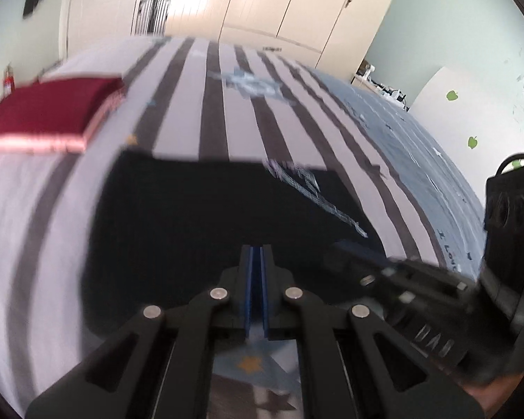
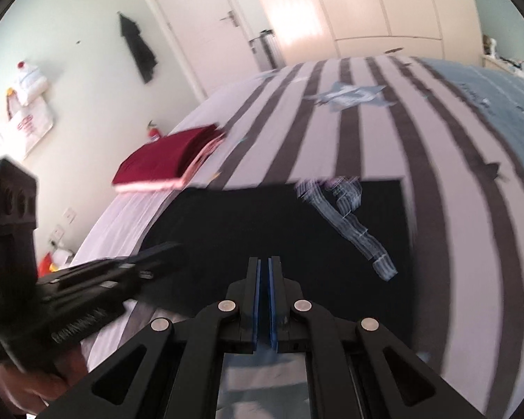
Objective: Fold clothes
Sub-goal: 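Press the folded shirt flat with both closed tools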
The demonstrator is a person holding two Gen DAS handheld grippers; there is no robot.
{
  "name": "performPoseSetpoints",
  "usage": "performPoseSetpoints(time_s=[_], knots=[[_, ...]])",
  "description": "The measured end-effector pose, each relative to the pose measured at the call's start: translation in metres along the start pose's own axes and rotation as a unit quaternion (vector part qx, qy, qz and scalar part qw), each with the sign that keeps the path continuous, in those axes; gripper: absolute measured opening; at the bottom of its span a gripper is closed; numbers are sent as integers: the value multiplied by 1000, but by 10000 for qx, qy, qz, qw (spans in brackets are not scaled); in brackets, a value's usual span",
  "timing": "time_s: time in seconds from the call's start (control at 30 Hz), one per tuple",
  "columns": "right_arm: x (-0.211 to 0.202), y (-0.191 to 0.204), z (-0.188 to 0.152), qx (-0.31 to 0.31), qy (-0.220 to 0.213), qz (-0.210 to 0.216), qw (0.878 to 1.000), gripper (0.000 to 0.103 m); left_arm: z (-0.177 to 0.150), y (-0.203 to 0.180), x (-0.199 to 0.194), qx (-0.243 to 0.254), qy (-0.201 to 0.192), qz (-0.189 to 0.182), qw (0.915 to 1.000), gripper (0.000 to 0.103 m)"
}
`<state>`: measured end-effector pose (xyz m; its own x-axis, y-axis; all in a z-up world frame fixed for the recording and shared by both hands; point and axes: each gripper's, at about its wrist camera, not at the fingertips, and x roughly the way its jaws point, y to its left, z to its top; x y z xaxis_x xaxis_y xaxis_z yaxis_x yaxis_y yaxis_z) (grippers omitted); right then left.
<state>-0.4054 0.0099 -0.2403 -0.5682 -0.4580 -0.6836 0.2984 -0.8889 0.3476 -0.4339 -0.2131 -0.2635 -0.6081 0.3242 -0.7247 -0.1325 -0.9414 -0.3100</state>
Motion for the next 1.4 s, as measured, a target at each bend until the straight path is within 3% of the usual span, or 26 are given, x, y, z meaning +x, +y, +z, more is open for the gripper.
performPoseSetpoints(time_s=[0.4, 0.53, 0.6, 0.7, 0.8, 0.9, 1.03, 1.23, 1.4], knots=[[30, -5, -53, 265, 63, -122, 9996, 3, -46, 1, 25, -44, 42, 282, 9996, 2], [17, -5, -44, 231, 103, -235, 9994, 3, -30, 0, 7, -105, -90, 327, 9994, 2], [8, -8, -40, 233, 3, -346, 9991, 4, -27, 6, -2, -89, -251, 532, 9982, 2], [3, -17, -40, 328, -8, -501, 9982, 6, -37, 24, 4, -213, -115, 784, 9966, 2], [14, -33, -54, 374, 183, -580, 9974, 2, -49, 28, 13, -108, -78, 822, 9965, 2], [11, -30, -50, 278, 220, -605, 9975, 2, -40, 28, 5, -210, -103, 828, 9963, 2], [-4, -39, -41, 434, 28, -766, 9961, 3, -34, 39, -14, -355, -322, 996, 9939, 2], [0, -60, -46, 577, 105, -832, 9948, 0, -46, 48, -3, -69, -101, 1084, 9940, 2], [-6, -66, -38, 651, 55, -848, 9943, 2, -35, 58, -19, -338, -239, 1187, 9921, 2]])
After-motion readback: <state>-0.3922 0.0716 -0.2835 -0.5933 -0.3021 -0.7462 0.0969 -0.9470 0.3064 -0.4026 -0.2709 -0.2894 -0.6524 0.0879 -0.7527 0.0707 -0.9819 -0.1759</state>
